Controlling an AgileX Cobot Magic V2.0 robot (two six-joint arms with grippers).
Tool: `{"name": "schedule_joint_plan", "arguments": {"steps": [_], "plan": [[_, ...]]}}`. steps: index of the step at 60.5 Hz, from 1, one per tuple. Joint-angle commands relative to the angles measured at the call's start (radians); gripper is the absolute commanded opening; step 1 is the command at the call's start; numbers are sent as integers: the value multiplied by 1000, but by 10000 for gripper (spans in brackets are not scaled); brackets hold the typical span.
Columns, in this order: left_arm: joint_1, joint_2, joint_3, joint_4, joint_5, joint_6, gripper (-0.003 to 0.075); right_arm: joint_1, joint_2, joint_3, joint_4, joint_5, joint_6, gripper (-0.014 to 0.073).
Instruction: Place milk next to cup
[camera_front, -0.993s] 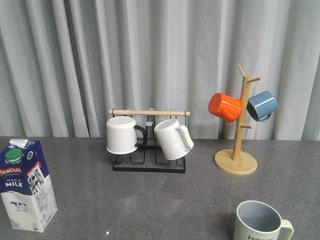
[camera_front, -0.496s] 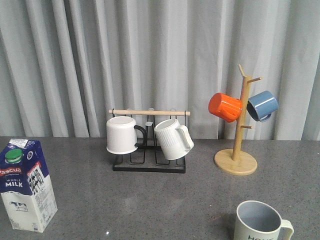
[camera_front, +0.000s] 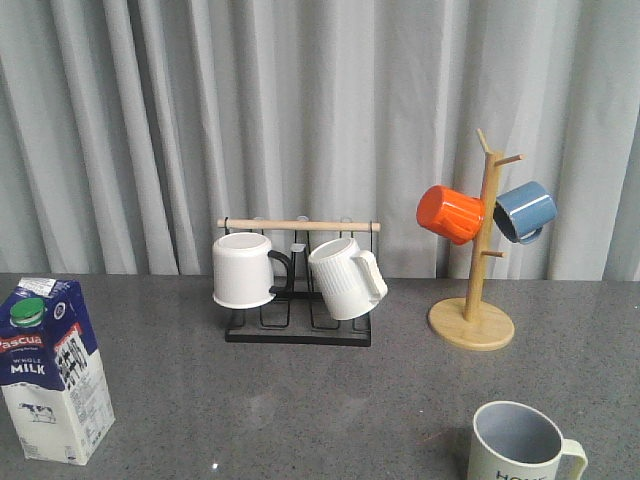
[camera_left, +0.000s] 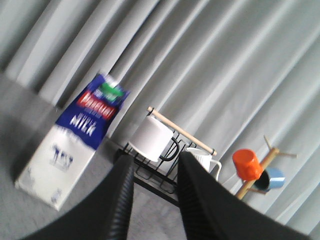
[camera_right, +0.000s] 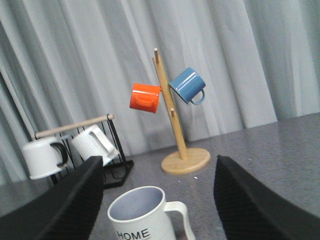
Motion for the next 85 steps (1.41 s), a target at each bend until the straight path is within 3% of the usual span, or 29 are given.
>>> {"name": "schedule_joint_plan", "arguments": {"steps": [1, 7, 17, 27, 43, 52, 85], "plan": [[-1, 90, -146, 127, 68, 17, 232, -2, 111, -169, -42, 73, -15, 463], [-1, 214, -263, 232, 177, 17, 238, -2, 257, -319, -19, 204, -87, 463], [-1, 430, -415, 362, 227, 17, 238, -2, 508, -516, 90, 389, -341, 463], [-1, 549, -501, 402, 202, 17, 238, -2, 633, -567, 183, 308, -366, 463], [-1, 592, -513, 402, 203, 17, 238, -2, 810, -505, 197, 375, -438, 463], [-1, 593, -513, 402, 202, 17, 238, -2, 923, -474, 192, 326, -501, 463], [-1, 593, -513, 402, 204, 17, 238, -2, 1202, -443, 188, 79, -504, 463]]}}
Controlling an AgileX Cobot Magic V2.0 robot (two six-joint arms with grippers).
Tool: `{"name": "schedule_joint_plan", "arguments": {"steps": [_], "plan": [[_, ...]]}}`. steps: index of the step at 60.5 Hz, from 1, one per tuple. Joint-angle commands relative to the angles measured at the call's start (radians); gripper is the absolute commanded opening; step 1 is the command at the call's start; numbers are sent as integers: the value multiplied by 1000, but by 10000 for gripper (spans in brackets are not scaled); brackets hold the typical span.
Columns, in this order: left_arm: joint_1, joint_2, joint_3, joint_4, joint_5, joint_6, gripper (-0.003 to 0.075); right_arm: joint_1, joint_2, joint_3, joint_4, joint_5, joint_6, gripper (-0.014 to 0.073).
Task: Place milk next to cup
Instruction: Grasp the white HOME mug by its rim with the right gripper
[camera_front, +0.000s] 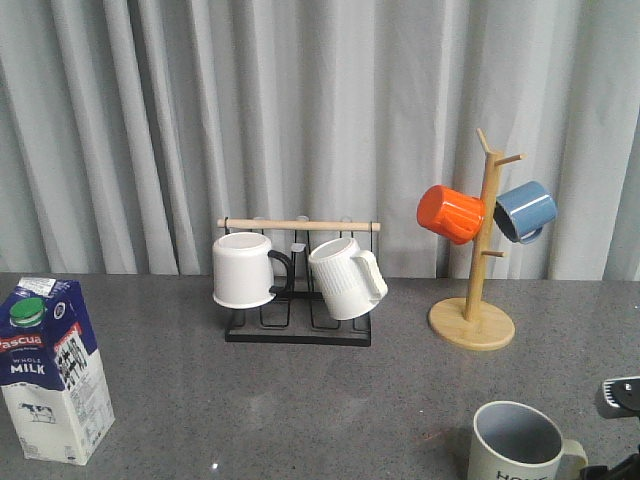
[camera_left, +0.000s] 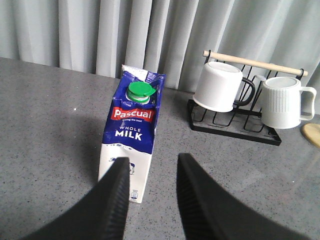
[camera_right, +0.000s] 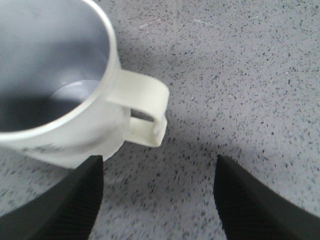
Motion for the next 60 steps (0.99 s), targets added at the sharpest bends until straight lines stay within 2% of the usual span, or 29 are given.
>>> {"name": "schedule_joint_plan", "arguments": {"steps": [1, 28, 35, 48, 60], "plan": [[-1, 6, -35, 0, -71, 0, 238, -2, 4, -25, 0, -97, -8, 462], [-1, 6, -35, 0, -70, 0, 238, -2, 155, -28, 0, -282, -8, 422], [-1, 6, -35, 0, -69, 0, 238, -2, 203, -28, -2, -323, -24, 311], [-1, 6, -35, 0, -68, 0, 238, -2, 221, -28, -2, -376, -47, -15], [-1, 6, -35, 0, -67, 0, 238, 0, 206, -30, 0, -376, -46, -9]]}}
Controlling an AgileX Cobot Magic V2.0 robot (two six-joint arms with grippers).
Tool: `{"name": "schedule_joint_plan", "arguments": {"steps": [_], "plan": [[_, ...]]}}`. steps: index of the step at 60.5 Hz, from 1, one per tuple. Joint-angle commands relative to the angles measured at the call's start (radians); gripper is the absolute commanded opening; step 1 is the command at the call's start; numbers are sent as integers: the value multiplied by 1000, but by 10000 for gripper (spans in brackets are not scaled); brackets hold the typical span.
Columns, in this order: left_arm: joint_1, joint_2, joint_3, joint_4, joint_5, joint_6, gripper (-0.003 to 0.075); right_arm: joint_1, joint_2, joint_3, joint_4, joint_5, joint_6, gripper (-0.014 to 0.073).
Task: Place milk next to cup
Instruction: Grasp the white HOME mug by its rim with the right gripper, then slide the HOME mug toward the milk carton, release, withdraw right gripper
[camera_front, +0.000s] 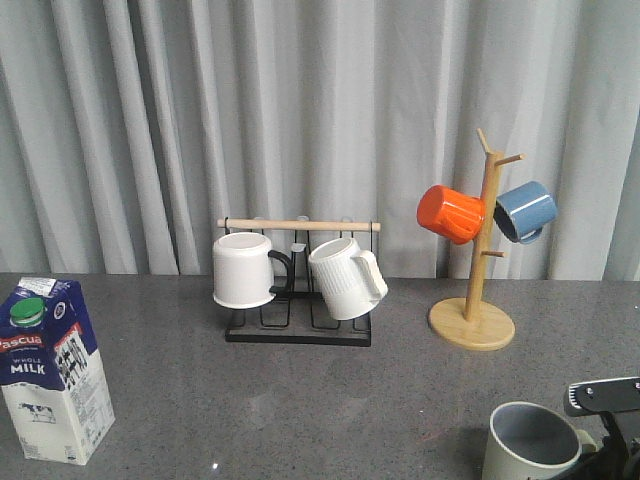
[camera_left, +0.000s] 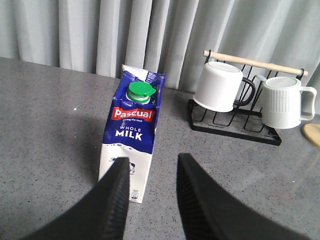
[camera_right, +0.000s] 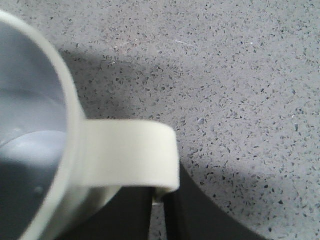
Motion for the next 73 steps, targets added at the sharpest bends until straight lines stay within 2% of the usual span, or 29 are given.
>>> {"name": "schedule_joint_plan", "arguments": {"steps": [1, 7, 15, 25, 39, 47, 58, 73], "plan": [[-1, 6, -35, 0, -67, 0, 238, 1, -44, -29, 1, -53, -7, -9], [-1, 6, -35, 0, -67, 0, 238, 34, -73, -83, 15, -6, -1, -7], [-1, 6, -35, 0, -67, 0, 238, 129, -68, -219, 27, 61, -1, -5], [-1, 6, -35, 0, -67, 0, 238, 222, 44, -371, 28, 116, 9, -5], [-1, 6, -35, 0, -67, 0, 238, 273, 211, -484, 43, 158, 37, -1], [-1, 6, -35, 0, -67, 0, 238, 277, 234, -502, 46, 196, 38, 15], [-1, 6, -35, 0, -67, 0, 238, 277, 234, -502, 44, 231, 37, 110], [-1, 6, -35, 0, -65, 0, 238, 275, 222, -502, 41, 294, 37, 329]]}}
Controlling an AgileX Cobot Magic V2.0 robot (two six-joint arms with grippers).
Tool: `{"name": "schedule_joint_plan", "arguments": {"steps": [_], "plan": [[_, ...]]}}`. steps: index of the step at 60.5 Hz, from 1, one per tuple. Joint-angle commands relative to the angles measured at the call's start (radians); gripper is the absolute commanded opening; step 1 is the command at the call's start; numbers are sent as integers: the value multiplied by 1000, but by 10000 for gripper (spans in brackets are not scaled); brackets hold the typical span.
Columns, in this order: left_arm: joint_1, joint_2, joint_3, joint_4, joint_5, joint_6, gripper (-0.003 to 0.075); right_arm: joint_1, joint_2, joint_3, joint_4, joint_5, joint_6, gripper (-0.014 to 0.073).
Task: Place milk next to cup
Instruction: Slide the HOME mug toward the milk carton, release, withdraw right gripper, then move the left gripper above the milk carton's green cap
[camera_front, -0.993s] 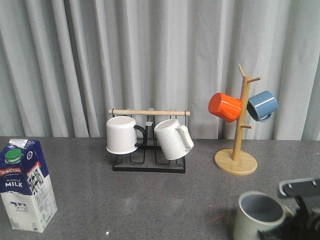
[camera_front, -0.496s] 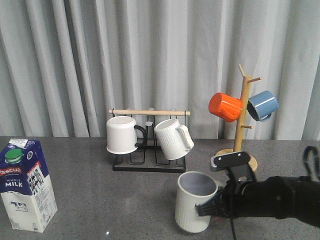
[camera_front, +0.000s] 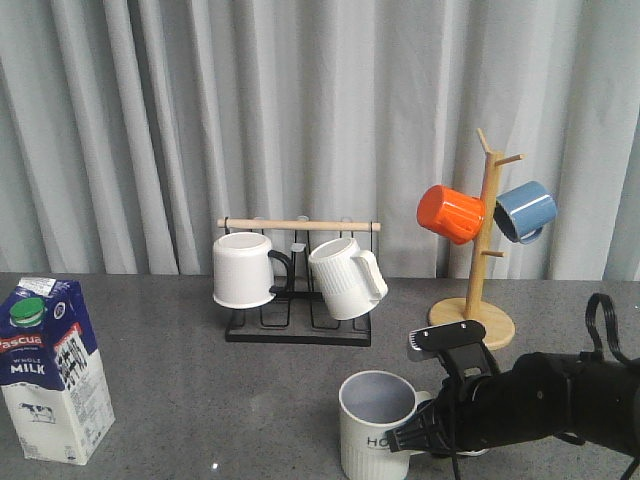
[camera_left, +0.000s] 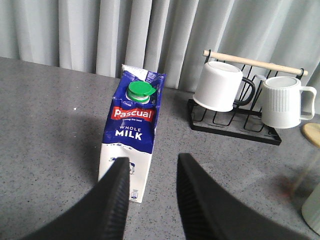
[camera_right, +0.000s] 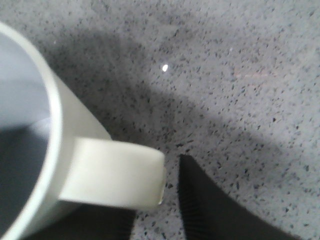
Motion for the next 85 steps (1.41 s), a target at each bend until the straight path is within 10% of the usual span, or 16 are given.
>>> {"name": "schedule_joint_plan", "arguments": {"steps": [1, 33, 53, 85], "plan": [[-1, 6, -35, 0, -66, 0, 238, -4, -64, -33, 0, -8, 2, 343], [-1, 6, -35, 0, -63, 0, 238, -2, -436, -29, -18, 423, -11, 354], [-1, 6, -35, -1, -21, 0, 238, -1, -809, -13, 95, 449, -170, -18], [-1, 81, -183, -2, 75, 116, 274, -2, -1226, 751, 78, 112, -177, -6]]}}
